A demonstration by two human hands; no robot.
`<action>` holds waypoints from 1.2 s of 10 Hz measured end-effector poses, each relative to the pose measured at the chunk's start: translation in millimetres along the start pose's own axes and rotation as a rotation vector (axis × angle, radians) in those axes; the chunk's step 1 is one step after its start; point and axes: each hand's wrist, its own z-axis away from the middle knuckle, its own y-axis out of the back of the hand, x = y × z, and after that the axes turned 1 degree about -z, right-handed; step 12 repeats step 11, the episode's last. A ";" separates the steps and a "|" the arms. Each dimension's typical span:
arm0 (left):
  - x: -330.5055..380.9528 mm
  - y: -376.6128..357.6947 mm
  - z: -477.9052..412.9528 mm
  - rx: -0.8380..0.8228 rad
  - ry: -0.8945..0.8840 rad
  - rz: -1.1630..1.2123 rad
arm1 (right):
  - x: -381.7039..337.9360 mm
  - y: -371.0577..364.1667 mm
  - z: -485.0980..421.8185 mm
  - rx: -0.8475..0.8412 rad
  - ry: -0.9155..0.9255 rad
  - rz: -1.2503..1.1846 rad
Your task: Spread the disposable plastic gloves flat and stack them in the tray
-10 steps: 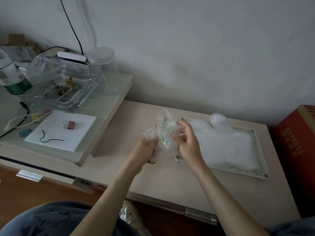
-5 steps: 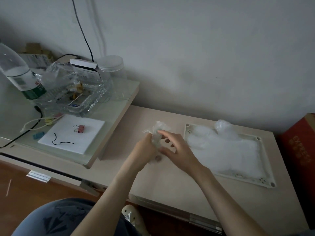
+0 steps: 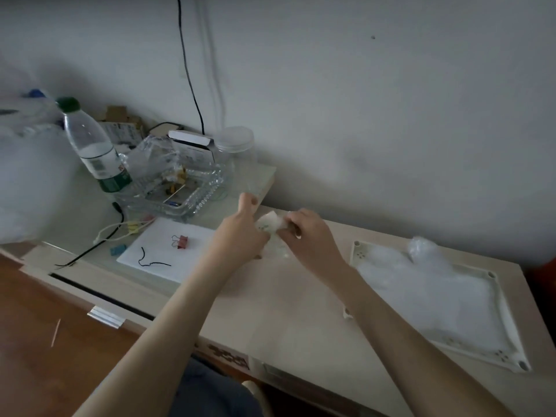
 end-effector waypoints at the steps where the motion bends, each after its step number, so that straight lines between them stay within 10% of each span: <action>1: -5.6 13.2 -8.7 0.132 -0.069 -0.127 | -25.5 -12.1 -23.5 -0.008 0.088 -0.078; 5: -88.3 99.9 -65.2 0.497 0.156 0.060 | -40.7 -37.9 -39.3 -0.202 -0.084 -0.305; 9: -122.3 89.9 -103.4 0.481 0.347 -0.202 | -21.4 -60.9 -46.4 -0.210 -0.242 -0.288; 12: -96.5 68.8 -97.9 0.584 0.015 -0.413 | -21.6 -66.0 -53.9 -0.230 -0.262 -0.252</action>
